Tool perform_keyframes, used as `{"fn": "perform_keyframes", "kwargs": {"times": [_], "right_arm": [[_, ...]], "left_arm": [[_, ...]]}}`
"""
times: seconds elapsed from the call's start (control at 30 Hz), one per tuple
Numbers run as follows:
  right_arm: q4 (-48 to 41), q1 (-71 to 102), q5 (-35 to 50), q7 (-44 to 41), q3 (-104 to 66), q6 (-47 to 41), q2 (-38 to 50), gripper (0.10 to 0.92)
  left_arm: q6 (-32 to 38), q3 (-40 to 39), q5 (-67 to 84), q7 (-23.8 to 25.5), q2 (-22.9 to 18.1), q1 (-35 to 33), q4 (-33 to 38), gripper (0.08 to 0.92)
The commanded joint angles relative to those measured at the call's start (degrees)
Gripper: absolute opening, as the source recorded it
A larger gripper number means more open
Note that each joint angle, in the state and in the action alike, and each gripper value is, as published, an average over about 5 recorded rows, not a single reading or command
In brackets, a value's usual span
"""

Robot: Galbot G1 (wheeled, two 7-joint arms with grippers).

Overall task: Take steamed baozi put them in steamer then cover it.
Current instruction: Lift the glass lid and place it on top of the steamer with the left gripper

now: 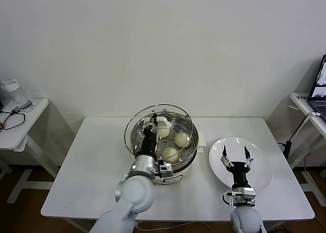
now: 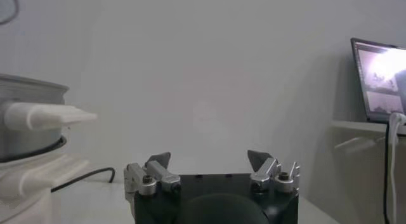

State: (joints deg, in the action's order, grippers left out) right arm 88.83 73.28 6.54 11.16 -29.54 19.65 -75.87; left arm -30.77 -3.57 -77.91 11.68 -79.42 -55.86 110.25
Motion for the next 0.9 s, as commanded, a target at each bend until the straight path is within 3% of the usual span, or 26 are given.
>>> {"fn": "perform_keyframes", "kwargs": {"times": [0.03, 0.33, 0.9], "right_arm": [[-0.37, -0.18, -0.05, -0.05, -0.06, 0.03, -0.19, 0.823], [-1.08, -0.4, -0.37, -0.14, -0.03, 0.21, -0.51, 0.823], [-1.4, -0.79, -0.39, -0.13, -0.2, 0.26, -0.45, 0.823]], "left_arm": [[-0.68, -2.87, -10.7, 4.24, -4.13, 3.07, -6.6, 0.187], [-1.09, -2.78, -10.67, 4.3, -6.09, 3.09, -8.15, 0.187], [-0.44, -2.86, -11.09, 3.94, -5.98, 2.56, -8.99, 0.187]]}}
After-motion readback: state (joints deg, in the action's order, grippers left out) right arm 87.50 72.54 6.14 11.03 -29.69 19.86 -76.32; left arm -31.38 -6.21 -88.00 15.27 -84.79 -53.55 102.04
